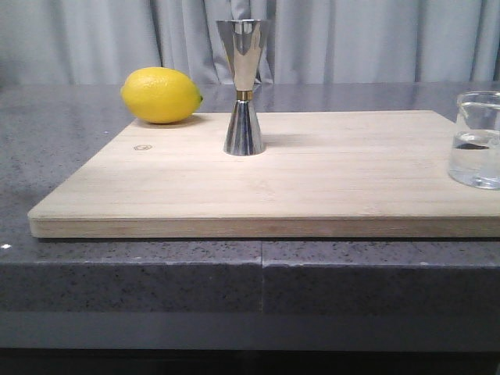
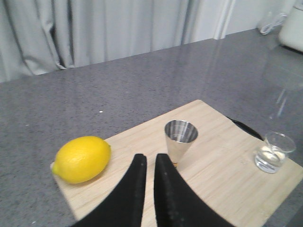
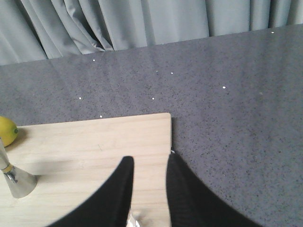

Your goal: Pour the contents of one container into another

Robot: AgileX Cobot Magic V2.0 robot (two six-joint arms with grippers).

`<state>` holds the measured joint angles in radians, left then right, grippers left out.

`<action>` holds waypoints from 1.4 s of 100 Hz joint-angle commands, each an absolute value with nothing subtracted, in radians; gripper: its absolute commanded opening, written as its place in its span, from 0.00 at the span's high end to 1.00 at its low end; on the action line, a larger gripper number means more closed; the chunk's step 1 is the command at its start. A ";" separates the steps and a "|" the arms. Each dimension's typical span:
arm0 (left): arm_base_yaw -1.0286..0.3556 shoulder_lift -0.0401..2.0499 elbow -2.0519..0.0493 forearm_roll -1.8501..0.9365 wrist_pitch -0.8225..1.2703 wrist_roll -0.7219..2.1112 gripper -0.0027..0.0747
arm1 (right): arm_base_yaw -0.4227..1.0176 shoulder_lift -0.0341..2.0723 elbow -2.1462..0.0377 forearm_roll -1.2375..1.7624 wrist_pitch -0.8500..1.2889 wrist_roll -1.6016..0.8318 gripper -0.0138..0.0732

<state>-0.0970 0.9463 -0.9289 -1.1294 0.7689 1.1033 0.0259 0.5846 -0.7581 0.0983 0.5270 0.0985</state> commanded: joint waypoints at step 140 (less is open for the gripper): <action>-0.156 1.578 -0.964 -1.631 1.275 2.010 0.14 | 0.026 0.496 -0.469 -0.041 0.361 0.086 0.33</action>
